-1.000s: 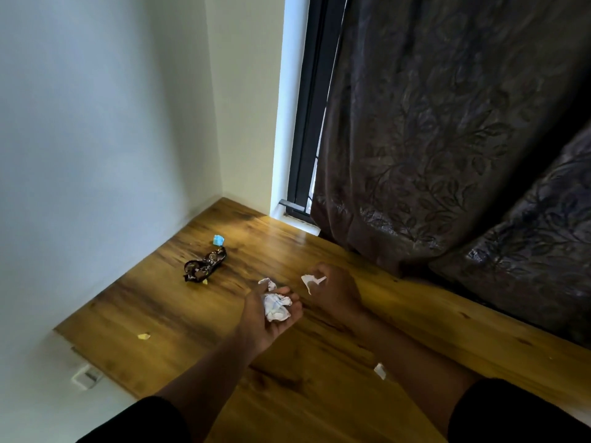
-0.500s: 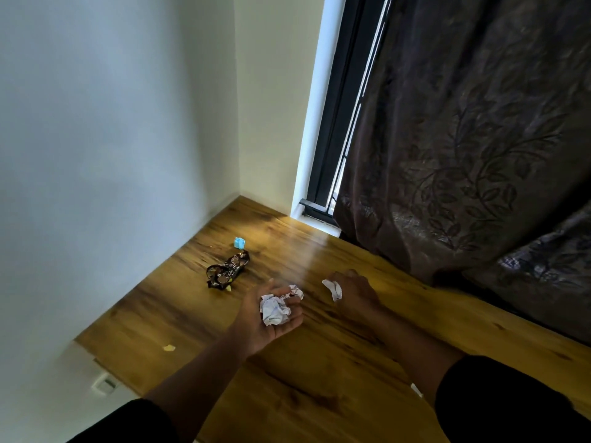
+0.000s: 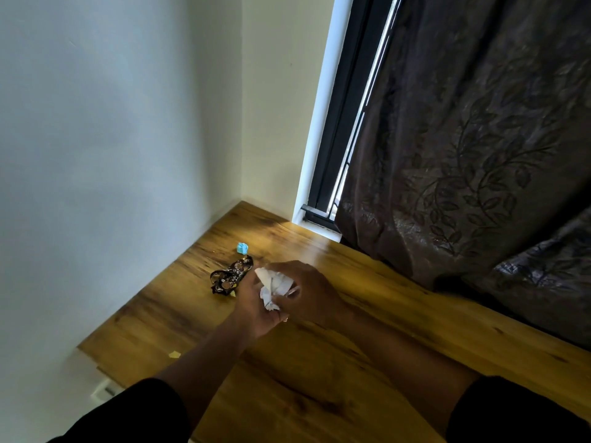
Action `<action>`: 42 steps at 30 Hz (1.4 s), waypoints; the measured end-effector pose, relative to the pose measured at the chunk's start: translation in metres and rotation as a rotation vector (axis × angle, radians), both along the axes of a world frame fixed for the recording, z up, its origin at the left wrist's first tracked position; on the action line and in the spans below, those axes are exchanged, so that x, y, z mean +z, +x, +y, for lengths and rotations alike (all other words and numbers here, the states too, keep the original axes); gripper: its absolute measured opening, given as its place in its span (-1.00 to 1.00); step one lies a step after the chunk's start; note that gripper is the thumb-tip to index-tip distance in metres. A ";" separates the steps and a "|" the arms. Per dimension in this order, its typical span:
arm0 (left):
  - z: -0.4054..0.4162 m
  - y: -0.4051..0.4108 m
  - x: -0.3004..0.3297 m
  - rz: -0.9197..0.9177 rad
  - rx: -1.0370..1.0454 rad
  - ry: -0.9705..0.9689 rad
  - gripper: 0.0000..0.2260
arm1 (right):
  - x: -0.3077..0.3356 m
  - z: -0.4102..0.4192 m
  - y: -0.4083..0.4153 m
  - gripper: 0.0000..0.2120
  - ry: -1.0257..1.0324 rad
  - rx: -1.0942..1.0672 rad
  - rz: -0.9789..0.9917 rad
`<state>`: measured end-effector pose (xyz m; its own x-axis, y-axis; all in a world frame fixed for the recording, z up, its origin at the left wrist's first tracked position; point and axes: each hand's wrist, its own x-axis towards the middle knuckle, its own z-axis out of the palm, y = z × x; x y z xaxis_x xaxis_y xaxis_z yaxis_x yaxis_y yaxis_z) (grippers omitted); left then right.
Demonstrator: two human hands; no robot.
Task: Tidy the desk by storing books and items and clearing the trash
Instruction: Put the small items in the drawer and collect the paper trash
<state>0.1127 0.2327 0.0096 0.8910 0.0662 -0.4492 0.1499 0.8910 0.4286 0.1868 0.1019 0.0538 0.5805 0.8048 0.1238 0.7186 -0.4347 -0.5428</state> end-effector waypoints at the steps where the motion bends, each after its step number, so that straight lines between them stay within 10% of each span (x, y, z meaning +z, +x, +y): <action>1: 0.001 0.000 0.002 -0.021 0.020 -0.015 -0.45 | 0.000 0.003 -0.005 -0.33 -0.004 0.039 -0.020; 7: 0.022 -0.016 -0.006 -0.066 0.082 -0.105 -0.48 | 0.016 0.003 -0.012 -0.61 0.101 0.003 -0.042; 18: 0.043 -0.043 -0.018 0.034 0.085 -0.026 -0.35 | -0.044 -0.010 0.029 -0.64 -0.416 -0.129 -0.021; 32: 0.042 -0.050 -0.036 0.042 0.070 -0.025 -0.32 | -0.032 -0.002 0.016 -0.82 -0.033 -0.296 -0.009; 42: 0.028 -0.042 -0.014 0.080 0.026 -0.078 -0.18 | 0.001 0.049 -0.023 -0.61 0.086 0.112 -0.106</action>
